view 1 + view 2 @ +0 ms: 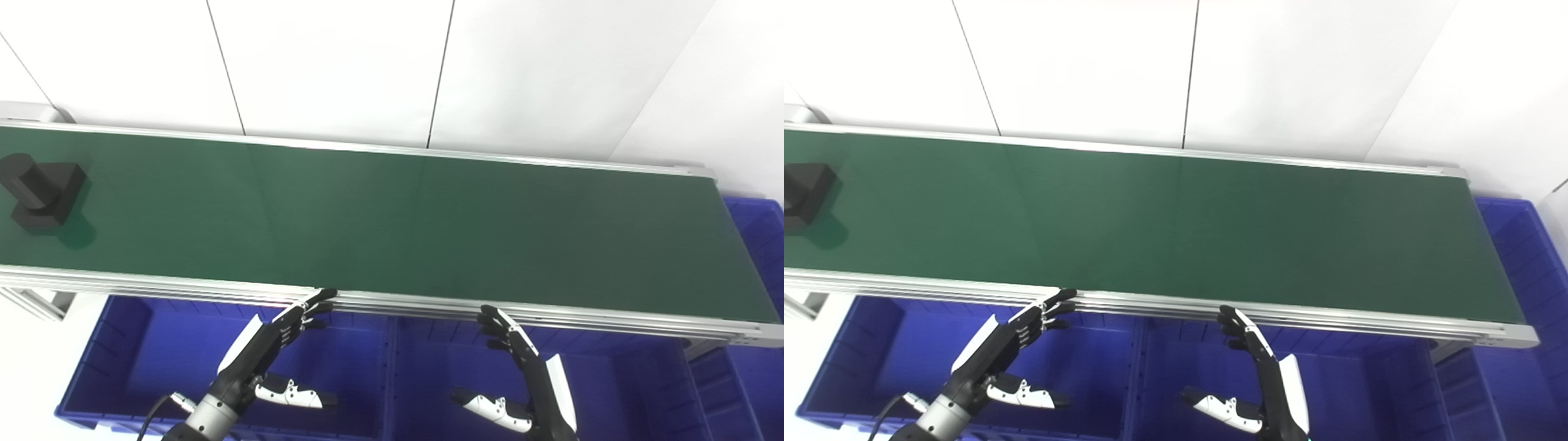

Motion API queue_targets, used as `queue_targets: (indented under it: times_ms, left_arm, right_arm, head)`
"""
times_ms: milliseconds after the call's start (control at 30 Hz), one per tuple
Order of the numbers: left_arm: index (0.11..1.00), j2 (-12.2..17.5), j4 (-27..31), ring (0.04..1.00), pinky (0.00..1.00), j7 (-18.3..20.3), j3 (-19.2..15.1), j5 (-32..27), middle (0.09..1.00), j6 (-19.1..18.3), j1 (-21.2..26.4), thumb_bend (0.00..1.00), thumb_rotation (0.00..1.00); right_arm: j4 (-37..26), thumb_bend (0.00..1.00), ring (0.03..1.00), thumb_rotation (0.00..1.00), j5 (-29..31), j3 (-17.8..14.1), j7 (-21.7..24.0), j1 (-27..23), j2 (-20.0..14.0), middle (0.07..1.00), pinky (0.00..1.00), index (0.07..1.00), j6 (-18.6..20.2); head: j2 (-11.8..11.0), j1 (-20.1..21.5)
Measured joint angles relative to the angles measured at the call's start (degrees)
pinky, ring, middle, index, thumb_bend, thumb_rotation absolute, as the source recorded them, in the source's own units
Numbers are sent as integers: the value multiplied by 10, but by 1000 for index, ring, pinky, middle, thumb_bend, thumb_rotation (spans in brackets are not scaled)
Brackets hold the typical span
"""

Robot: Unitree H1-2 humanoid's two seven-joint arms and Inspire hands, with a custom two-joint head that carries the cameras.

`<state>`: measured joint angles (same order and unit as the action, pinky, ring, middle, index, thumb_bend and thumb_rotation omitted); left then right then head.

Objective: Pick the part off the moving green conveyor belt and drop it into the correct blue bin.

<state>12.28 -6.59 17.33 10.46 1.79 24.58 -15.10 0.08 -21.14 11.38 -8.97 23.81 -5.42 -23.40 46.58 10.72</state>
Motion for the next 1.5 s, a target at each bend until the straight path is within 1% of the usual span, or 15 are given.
queue_targets:
  times_ms: [733,933,967,1000,1033,1067,1100,1133,1167,1200,1233,1267,1367,1433,1500]
  left_arm:
    - [897,-2,0,904,829,0,3,8,949,0,0,832,0]
    - [898,-4,0,903,821,-1,3,11,949,0,1,834,0]
    - [897,-4,-1,903,819,-1,4,11,949,0,1,837,0]
    - [898,-5,-1,901,814,-1,4,11,949,0,2,838,0]
    - [897,-6,-2,895,802,-1,4,11,945,0,3,841,0]
    - [896,-8,-3,891,794,-1,5,11,943,0,3,842,0]
    - [893,-10,-4,885,789,-1,7,12,938,0,4,847,0]
    - [891,-13,-5,883,791,-2,10,13,936,0,4,850,0]
    - [902,-16,-6,889,807,-3,13,14,935,0,4,854,0]
    - [905,-19,-7,891,810,-7,16,17,935,0,4,854,0]
    - [909,-22,-8,893,817,-10,18,22,935,0,4,856,0]
    - [913,-26,-9,891,818,-16,21,29,934,0,4,862,0]
    - [921,-33,-10,893,817,-31,34,49,939,0,3,868,15]
    - [922,-36,-12,896,823,-37,39,54,940,0,2,868,21]
    - [923,-36,-15,898,827,-42,41,57,942,0,2,871,24]
  right_arm:
    - [0,908,786,534,5,-4,0,0,-4,812,753,851,0]
    - [0,908,788,532,8,-4,5,0,-6,814,736,852,0]
    - [0,906,786,531,8,-4,6,-1,-6,813,732,851,0]
    - [0,904,785,530,9,-4,6,-1,-6,813,730,851,0]
    - [1,898,786,520,10,-5,6,-1,-7,813,728,854,0]
    - [3,898,786,513,13,-5,6,-2,-9,812,725,854,0]
    - [6,891,785,492,16,-4,6,-3,-12,815,730,855,0]
    - [9,888,785,482,21,-4,6,-4,-16,816,736,855,0]
    - [12,868,782,448,24,-4,6,-4,-20,817,751,853,-1]
    - [14,864,782,441,30,-4,6,-3,-25,817,754,852,-1]
    - [15,856,781,427,36,-2,6,-3,-30,817,760,851,-1]
    - [15,849,790,419,41,0,5,-2,-36,817,774,853,-1]
    - [16,845,801,413,52,7,-4,-2,-51,815,768,854,-1]
    - [21,848,802,417,58,11,-12,-2,-60,817,753,854,-1]
    - [28,852,801,412,62,19,-20,-3,-67,820,751,854,-1]
  head:
    - [1,-5]
    - [-3,-10]
    - [-8,-24]
    - [-23,-67]
    - [-23,-68]
    - [-35,-105]
    - [-38,-112]
    - [-50,-146]
    - [-50,-147]
    - [-50,-147]
    - [-64,-176]
    - [-75,-194]
    - [-82,-200]
    - [-92,-203]
    - [-93,-200]
